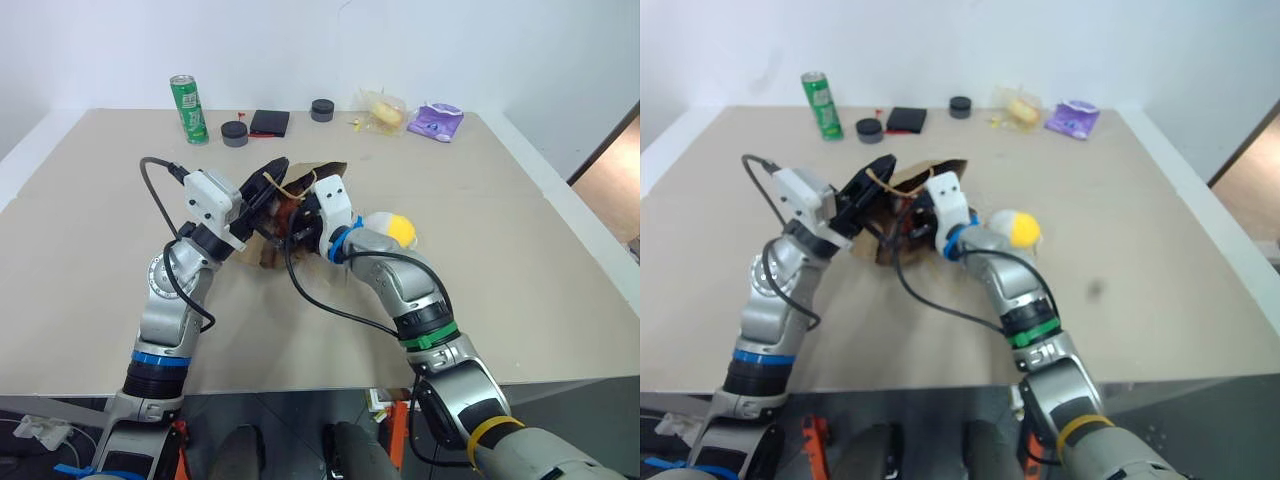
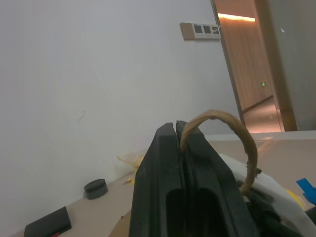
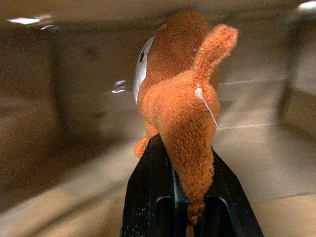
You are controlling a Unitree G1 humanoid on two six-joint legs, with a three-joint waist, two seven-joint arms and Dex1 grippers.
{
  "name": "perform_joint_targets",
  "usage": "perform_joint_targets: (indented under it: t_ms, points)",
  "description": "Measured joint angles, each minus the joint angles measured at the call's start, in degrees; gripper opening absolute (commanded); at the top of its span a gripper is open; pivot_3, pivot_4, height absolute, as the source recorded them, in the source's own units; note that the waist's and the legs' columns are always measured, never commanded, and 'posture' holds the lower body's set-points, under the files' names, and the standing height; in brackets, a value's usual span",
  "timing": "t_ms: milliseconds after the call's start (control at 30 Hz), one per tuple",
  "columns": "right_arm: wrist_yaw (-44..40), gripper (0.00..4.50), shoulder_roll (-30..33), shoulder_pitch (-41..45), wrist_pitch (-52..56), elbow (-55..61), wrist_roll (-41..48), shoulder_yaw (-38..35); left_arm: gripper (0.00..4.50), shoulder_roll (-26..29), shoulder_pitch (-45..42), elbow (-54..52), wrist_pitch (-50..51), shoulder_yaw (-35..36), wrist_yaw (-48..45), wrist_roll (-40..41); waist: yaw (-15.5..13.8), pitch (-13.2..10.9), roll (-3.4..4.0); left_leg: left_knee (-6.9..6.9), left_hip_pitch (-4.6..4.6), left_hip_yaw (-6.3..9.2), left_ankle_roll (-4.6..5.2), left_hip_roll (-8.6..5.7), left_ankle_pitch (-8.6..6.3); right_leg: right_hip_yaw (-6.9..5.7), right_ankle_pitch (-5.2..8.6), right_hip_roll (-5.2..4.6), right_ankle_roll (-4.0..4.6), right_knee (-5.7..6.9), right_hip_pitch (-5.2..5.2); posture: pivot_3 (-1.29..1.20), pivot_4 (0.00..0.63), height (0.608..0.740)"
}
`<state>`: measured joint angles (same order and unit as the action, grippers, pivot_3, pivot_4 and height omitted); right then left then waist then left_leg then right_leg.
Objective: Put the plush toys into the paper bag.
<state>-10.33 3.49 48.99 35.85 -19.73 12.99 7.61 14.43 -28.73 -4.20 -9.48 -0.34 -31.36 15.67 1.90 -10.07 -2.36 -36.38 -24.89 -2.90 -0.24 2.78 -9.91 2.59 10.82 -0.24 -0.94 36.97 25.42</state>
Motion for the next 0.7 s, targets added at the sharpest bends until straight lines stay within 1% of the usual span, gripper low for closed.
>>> perform_joint_targets:
  t_ms: [133,167,200,233,267,300,333,367,400,433,467,500,600,700]
  points:
    - [0.9,0.07,-0.2,0.2,-1.1,-2.0,-1.2,-1.5,0.0,0.0,0.4,-0.4,0.0,0.0,-0.1,0.0,0.2,0.0,0.0,0.0,0.0,0.01,0.0,0.01,0.0,0.0,0.0,0.02,0.0,0.0,0.0,0.0,0.15,0.74]
    - [0.5,0.89,-0.2,0.2,-1.2,-2.0,-1.5,-1.5,0.0,0.0,0.4,-0.4,0.0,-0.1,-0.1,0.0,0.2,0.0,0.0,0.0,0.0,0.0,0.0,0.01,0.0,0.0,0.0,0.02,0.0,0.0,0.01,0.0,0.15,0.74]
    - [0.2,1.05,-0.3,0.2,-1.3,-2.0,-1.5,-1.5,0.0,0.0,0.4,-0.4,0.0,-0.1,-0.1,0.0,0.3,0.0,0.0,0.01,0.0,0.01,0.01,0.01,0.0,0.0,-0.02,0.02,-0.04,0.0,0.01,0.0,0.15,0.74]
    - [-1.2,1.55,-0.3,0.2,-1.3,-1.4,-1.5,-1.5,0.0,0.0,0.4,-0.4,0.0,-0.1,-0.1,0.0,0.4,0.0,0.01,0.01,0.0,0.01,0.01,0.02,0.0,0.0,-0.04,0.02,-0.07,0.0,0.01,0.0,0.15,0.74]
    - [-1.5,1.88,-0.3,0.2,-1.4,-1.1,-1.5,-1.5,0.0,0.0,0.4,-0.4,0.0,-0.1,-0.1,0.0,0.4,0.0,0.01,0.01,0.0,0.01,0.01,0.02,0.0,0.0,-0.04,0.03,-0.07,0.0,0.01,0.0,0.15,0.74]
    - [-1.8,1.97,-0.3,0.2,-1.4,-0.9,-1.4,-1.5,0.0,-0.1,0.4,-0.4,0.0,-0.1,-0.1,0.0,0.5,0.0,0.01,0.01,0.0,0.01,0.01,0.02,0.0,0.0,-0.05,0.03,-0.07,0.0,0.01,0.0,0.15,0.74]
    - [-3.8,2.29,0.1,-0.6,-1.3,2.4,-0.9,-1.2,0.0,-0.1,0.3,-0.4,0.0,-0.1,-0.1,-0.1,0.5,0.0,0.01,0.01,-0.02,0.02,0.01,0.02,0.0,-0.01,-0.05,0.02,-0.08,0.0,0.02,0.0,0.15,0.74]
    - [-4.8,2.85,0.3,-1.2,-1.1,4.7,-0.5,-1.2,0.0,0.0,0.3,-0.3,0.1,0.0,-0.1,0.0,0.5,0.0,0.02,0.01,-0.05,0.04,0.01,0.01,-0.01,-0.02,-0.05,0.02,-0.11,0.0,0.03,0.0,0.15,0.74]
    - [-5.4,3.07,0.5,-1.5,-0.8,6.3,-0.2,-1.2,0.0,0.0,0.2,-0.2,0.1,0.0,-0.1,0.0,0.5,0.0,0.02,0.01,-0.06,0.03,0.01,0.01,-0.01,-0.02,-0.05,0.02,-0.12,0.0,0.04,0.0,0.15,0.74]
    - [-7.6,3.58,2.1,-1.9,0.9,12.1,1.0,-1.1,0.0,-0.1,-0.3,0.0,0.5,0.1,-0.1,0.0,0.5,0.0,0.02,0.01,-0.08,0.04,0.01,0.0,-0.01,-0.02,-0.05,0.0,-0.14,0.0,0.05,0.0,0.15,0.74]
    - [-8.6,4.15,3.1,-2.0,1.9,15.2,1.5,-1.2,0.0,0.0,-0.7,0.2,0.7,0.3,0.0,0.0,0.5,0.0,0.02,0.01,-0.07,0.03,0.01,-0.01,-0.01,-0.03,-0.05,-0.01,-0.14,0.0,0.04,0.0,0.15,0.74]
    - [-8.8,4.41,3.4,-2.0,2.3,16.2,1.6,-1.3,0.0,0.0,-0.8,0.3,0.7,0.4,0.0,0.0,0.5,0.0,0.02,0.01,-0.07,0.03,0.01,-0.01,-0.01,-0.03,-0.05,-0.01,-0.14,0.0,0.04,0.0,0.15,0.74]
    - [-9.8,4.47,5.0,-2.9,4.5,19.2,2.3,-1.5,0.0,0.0,-1.4,1.3,0.8,0.8,0.1,0.1,0.5,0.0,0.01,0.01,-0.03,0.02,0.01,0.0,-0.01,-0.03,0.04,-0.01,0.02,0.0,0.03,0.0,0.15,0.74]
    - [-10.8,4.47,6.0,-4.0,5.9,19.4,2.3,-1.4,0.0,-0.2,-1.6,1.8,0.8,0.8,0.2,0.2,0.5,0.0,0.02,0.01,-0.02,0.02,0.01,0.01,-0.01,-0.02,0.05,0.0,0.06,0.0,0.04,0.0,0.15,0.74]
